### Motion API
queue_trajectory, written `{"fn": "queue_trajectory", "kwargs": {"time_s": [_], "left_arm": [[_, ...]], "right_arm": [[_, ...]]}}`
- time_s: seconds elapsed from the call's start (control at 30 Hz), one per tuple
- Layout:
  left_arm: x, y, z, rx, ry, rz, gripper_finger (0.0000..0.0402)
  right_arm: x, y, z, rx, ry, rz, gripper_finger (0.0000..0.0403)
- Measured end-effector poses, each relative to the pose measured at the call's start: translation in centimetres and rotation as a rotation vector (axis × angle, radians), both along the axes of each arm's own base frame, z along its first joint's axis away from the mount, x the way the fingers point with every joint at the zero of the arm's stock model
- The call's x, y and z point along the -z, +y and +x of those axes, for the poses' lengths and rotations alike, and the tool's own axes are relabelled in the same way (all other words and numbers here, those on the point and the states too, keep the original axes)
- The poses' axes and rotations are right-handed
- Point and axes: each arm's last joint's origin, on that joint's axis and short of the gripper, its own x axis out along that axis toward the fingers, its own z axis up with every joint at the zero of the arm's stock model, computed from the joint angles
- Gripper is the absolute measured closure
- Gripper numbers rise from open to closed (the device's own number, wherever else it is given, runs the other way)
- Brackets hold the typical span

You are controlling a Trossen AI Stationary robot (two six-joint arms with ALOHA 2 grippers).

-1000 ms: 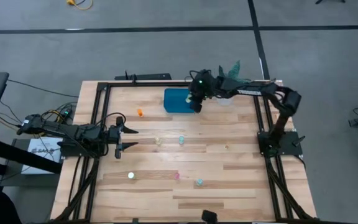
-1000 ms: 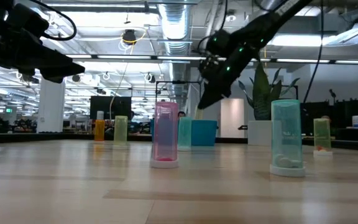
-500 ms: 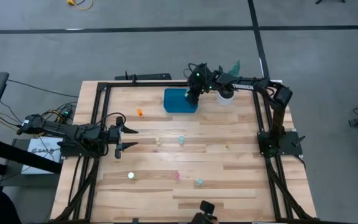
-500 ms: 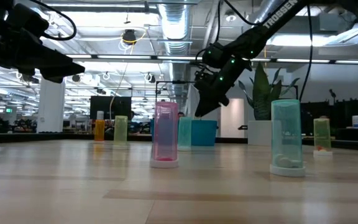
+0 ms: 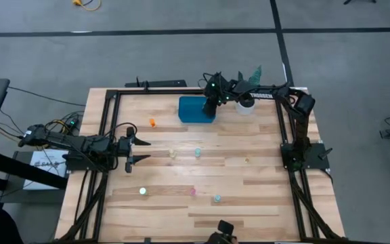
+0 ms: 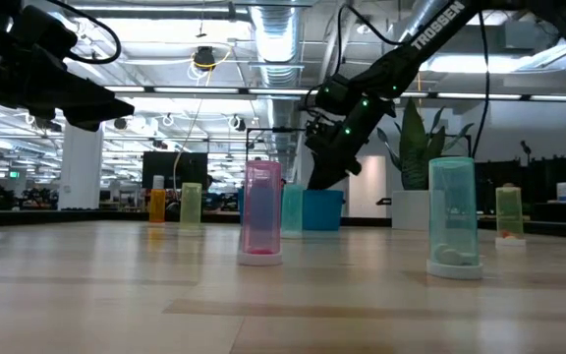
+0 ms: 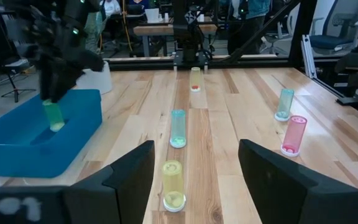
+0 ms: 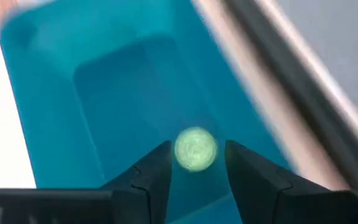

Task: Pick and place pill bottles into a basket
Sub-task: Put the yellow pill bottle into the blue bin

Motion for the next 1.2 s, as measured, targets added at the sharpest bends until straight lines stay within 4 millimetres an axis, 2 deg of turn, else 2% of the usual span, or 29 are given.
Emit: {"fn": "queue_trajectory", "kwargs": {"time_s": [0.23,0.33,0.43,0.5,0.63,0.73,0.87,1.07,1.2], "left_arm": [[0.0,0.0,0.0,0.000,0.000,0.000,0.0178],[0.0,0.0,0.0,0.000,0.000,0.000,0.0178],[0.0,0.0,0.0,0.000,0.000,0.000,0.0178],[0.0,0.0,0.0,0.000,0.000,0.000,0.0178],[0.0,0.0,0.0,0.001,0.000,0.000,0.0178],[0.0,0.0,0.0,0.000,0.000,0.000,0.0178],[0.0,0.0,0.0,0.000,0.000,0.000,0.0178],[0.0,0.0,0.0,0.000,0.000,0.000,0.0178],[0.0,0.0,0.0,0.000,0.000,0.000,0.0178]], "right_arm": [[-0.2,-0.2,0.1,-0.001,-0.020,-0.016,0.0230],[-0.9,-0.1,0.0,-0.003,-0.021,-0.022,0.0226],[-3.0,0.1,0.0,-0.037,-0.021,-0.050,0.0220],[-5.2,0.3,0.3,-0.066,-0.052,-0.091,0.0215],[-9.8,1.8,-0.3,-0.101,-0.071,-0.096,0.0202],[-13.4,4.1,-2.3,-0.240,-0.103,-0.043,0.0190],[-17.1,8.0,-6.3,-0.351,-0.074,0.003,0.0183],[-20.3,12.4,-12.0,-0.320,0.026,0.064,0.0182],[-20.5,15.4,-14.3,-0.317,0.161,0.060,0.0182]]}}
